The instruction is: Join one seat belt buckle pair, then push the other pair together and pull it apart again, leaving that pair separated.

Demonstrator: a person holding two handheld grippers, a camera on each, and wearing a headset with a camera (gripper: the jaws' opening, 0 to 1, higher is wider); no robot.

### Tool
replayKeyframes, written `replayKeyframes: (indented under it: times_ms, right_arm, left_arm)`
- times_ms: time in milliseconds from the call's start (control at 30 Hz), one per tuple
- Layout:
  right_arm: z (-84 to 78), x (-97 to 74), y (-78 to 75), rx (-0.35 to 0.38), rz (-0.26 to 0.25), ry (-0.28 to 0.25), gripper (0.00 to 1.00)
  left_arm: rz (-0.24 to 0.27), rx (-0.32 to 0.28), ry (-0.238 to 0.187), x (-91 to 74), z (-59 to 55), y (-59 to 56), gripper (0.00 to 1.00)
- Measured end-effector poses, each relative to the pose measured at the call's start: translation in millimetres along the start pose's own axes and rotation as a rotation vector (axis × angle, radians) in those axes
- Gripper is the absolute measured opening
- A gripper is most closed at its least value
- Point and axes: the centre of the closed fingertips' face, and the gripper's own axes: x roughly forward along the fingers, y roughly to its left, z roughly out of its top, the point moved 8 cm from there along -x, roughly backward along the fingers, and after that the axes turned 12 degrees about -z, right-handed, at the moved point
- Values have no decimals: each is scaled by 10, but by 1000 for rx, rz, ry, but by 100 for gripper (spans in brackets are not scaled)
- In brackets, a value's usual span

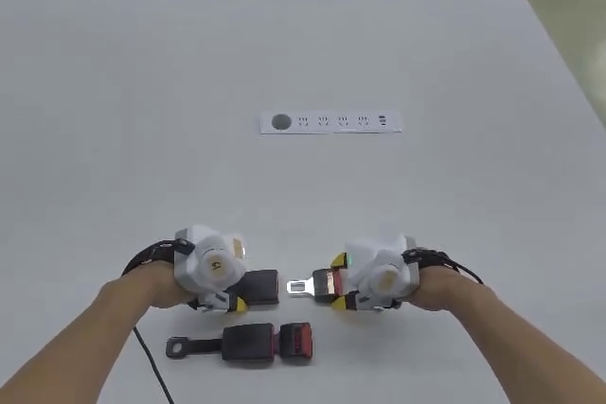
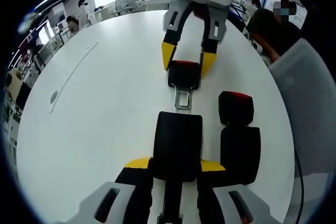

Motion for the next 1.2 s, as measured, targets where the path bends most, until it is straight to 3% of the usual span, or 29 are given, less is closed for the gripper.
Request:
replayKeyframes:
  times_ms: [833,1200]
  right_arm:
    - [279,114,50,2,6,-27,30]
    - [260,150,43,12,6,-18,30]
  left_arm:
    - [2,-3,-2,-30,22,-39,33]
    - [1,4,-11,-26,6,-26,33]
